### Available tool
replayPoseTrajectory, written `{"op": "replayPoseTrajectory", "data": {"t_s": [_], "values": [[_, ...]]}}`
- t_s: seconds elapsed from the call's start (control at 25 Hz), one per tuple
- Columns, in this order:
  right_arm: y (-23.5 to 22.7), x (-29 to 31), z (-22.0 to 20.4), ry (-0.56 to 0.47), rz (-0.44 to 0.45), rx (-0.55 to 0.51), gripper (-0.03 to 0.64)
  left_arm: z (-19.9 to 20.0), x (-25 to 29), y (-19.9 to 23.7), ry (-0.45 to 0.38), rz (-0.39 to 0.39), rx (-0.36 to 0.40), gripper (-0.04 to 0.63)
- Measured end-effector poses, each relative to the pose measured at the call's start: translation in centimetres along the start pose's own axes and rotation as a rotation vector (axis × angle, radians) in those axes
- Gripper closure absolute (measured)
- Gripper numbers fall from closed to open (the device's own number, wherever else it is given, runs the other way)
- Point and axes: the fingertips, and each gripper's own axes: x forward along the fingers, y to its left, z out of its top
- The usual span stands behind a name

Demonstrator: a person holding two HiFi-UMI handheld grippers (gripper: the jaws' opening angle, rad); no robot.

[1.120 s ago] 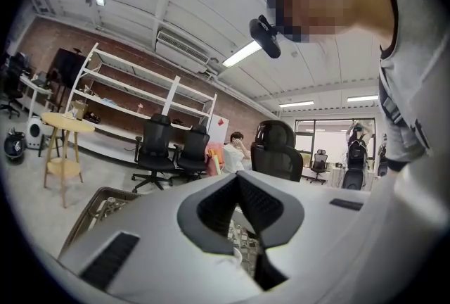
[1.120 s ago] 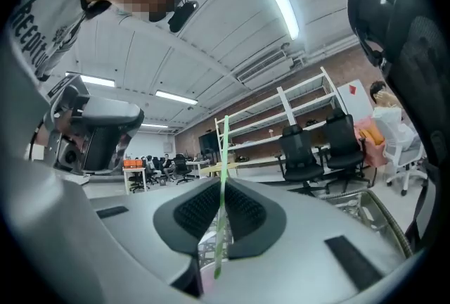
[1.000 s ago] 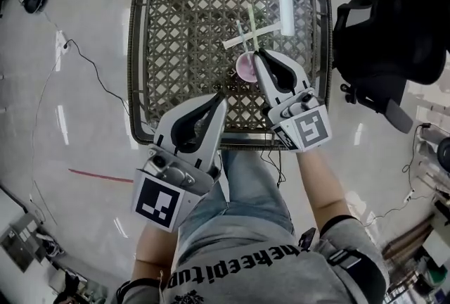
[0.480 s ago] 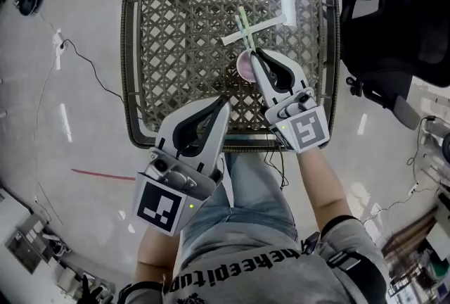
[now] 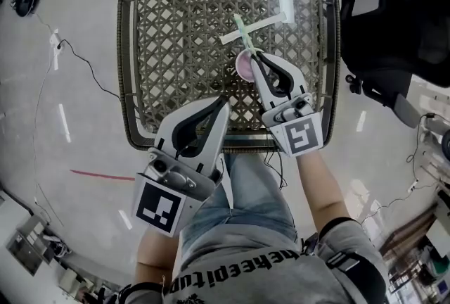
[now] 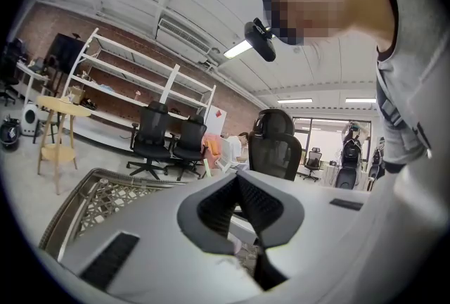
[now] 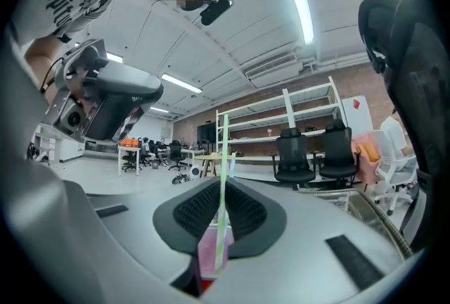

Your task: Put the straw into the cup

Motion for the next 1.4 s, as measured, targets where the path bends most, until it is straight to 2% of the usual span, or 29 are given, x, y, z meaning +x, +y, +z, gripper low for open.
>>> {"op": "replayPoseTrajectory", "data": {"t_s": [0.12, 0.52, 0.88, 1.08, 1.16, 1.24, 1.4], "values": [[0.3, -0.1, -0.4, 0.007, 0.004, -0.033, 0.574, -0.2, -0.1, 0.1, 0.005, 0.002, -0.004, 0.552], [-0.1, -0.4, -2.1, 0.042, -0.029, -0.018, 0.574, -0.7, -0.4, 0.2, 0.009, 0.003, -0.007, 0.552], [0.0, -0.7, -2.9, 0.085, -0.026, -0.071, 0.554, -1.0, 0.2, 0.1, 0.014, -0.006, -0.005, 0.552], [0.0, -1.0, -2.9, 0.092, -0.041, -0.05, 0.555, -1.0, 0.3, 0.1, 0.017, -0.01, -0.006, 0.552], [0.2, -1.1, -2.6, 0.096, -0.036, -0.039, 0.588, -0.9, 0.1, 0.1, 0.017, -0.01, -0.002, 0.552], [0.5, -1.3, -2.1, 0.107, -0.027, -0.012, 0.62, -0.6, -0.1, 0.0, 0.013, -0.01, 0.003, 0.552], [0.8, -1.6, -0.2, 0.104, -0.016, 0.064, 0.614, 0.4, -0.5, -0.1, 0.002, -0.022, 0.018, 0.552]]}}
